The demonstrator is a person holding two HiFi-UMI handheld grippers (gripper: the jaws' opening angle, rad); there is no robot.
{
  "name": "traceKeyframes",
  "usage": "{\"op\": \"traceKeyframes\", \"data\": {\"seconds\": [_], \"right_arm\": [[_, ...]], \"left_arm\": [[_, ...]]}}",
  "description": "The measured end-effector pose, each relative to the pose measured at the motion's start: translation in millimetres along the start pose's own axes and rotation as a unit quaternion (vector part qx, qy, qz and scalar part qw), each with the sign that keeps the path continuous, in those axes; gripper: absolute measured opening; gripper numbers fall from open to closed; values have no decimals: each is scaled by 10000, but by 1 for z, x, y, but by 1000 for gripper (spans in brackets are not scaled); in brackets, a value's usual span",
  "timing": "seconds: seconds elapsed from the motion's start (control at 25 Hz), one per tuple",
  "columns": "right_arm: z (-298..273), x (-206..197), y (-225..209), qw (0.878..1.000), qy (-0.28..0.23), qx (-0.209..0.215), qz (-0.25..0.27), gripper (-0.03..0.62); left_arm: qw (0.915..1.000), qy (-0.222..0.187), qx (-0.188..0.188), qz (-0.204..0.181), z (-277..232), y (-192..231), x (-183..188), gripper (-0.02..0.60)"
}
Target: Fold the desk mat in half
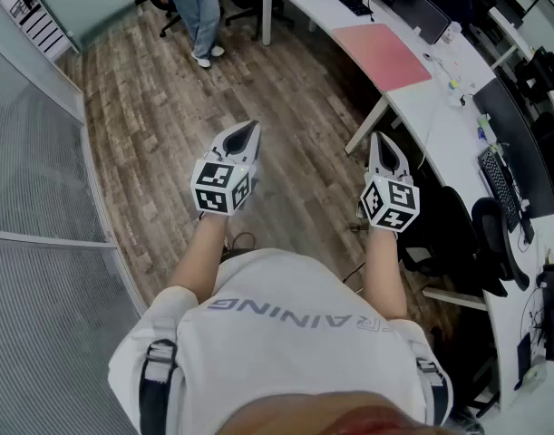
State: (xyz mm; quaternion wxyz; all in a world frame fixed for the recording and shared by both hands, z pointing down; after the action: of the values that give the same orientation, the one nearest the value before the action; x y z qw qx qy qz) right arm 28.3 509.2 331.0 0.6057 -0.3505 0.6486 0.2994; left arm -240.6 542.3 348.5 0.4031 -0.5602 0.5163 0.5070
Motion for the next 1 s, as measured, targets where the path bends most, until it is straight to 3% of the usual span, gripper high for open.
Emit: {"op": "traceKeyframes", "data": {"seconds": [0.32, 0.68, 1.0], "right_arm": [[-4, 3, 2, 9999, -37, 99, 85, 21], [0, -4, -2, 9999, -7, 111, 8, 23], [8, -13, -18, 9998, 36, 178, -41, 23]], "left_arm": [[9999, -68, 14, -159, -1, -8, 5, 29], [9999, -100, 0, -75, -4, -11, 6, 29], [9998, 167, -35, 33, -10, -25, -5, 29]]}}
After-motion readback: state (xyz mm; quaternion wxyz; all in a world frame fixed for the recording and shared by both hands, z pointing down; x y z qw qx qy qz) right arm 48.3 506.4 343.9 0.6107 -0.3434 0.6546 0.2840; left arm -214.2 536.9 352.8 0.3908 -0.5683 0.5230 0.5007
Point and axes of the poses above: the fingertips, and each gripper's own axes: z backward along the fingers, y to its left, x out of its top, the point moved 3 cm from there along z, backward along the fingers, and after that the axes turned 13 degrees about x, right-handed, at the moved point
